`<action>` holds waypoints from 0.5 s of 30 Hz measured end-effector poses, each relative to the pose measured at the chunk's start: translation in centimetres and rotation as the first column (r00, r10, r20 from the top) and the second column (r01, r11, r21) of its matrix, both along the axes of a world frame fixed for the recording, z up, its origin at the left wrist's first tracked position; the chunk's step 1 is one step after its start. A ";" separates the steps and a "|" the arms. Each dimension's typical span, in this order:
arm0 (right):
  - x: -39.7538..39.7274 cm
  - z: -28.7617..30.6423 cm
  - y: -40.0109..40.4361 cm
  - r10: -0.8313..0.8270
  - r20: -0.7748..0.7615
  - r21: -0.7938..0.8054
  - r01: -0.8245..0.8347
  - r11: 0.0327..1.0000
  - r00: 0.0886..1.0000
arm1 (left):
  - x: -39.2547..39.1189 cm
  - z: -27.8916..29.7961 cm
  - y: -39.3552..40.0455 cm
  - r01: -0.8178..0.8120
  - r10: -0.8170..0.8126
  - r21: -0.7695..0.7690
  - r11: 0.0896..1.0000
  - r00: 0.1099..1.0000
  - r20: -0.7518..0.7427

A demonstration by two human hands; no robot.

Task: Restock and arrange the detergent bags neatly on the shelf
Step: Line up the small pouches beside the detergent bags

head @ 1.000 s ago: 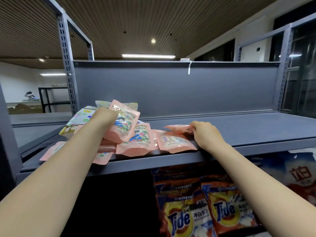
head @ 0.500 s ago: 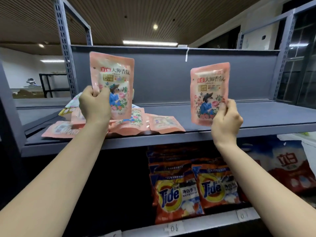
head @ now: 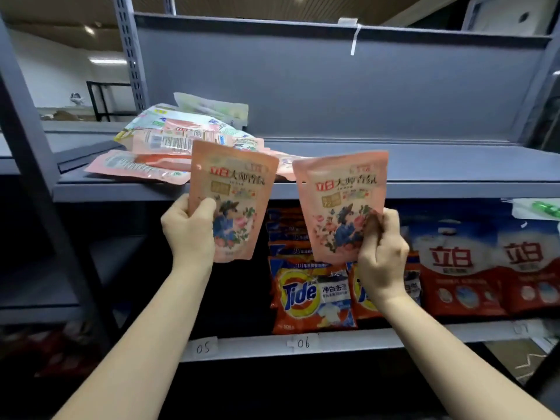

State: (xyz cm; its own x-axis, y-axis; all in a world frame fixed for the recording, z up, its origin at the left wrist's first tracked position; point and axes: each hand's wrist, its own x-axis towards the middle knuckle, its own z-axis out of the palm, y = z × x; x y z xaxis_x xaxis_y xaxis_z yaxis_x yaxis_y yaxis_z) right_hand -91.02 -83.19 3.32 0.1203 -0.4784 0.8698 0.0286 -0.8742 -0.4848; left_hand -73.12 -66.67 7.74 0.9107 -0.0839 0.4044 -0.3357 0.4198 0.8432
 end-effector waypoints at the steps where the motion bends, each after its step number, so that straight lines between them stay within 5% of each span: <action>1: 0.1 -1.0 0.2 0.027 -0.034 0.018 -0.026 0.999 0.999 | -0.1 -1.2 0.2 -0.014 0.014 0.034 0.999 1.000 0.007; 7: 2.0 -5.0 1.3 0.192 -0.356 0.202 -0.125 0.971 0.914 | 1.5 -9.0 0.6 -0.037 0.073 0.275 0.961 0.990 -0.124; 11: 4.5 -6.1 2.4 0.428 -0.418 0.402 -0.259 0.878 0.801 | 4.2 -12.2 0.4 0.070 0.044 0.409 0.910 0.964 -0.262; 15: 8.5 -8.1 2.2 0.460 -0.558 0.499 -0.164 0.851 0.691 | 7.6 -14.1 -0.7 0.124 0.034 0.371 0.920 0.919 -0.393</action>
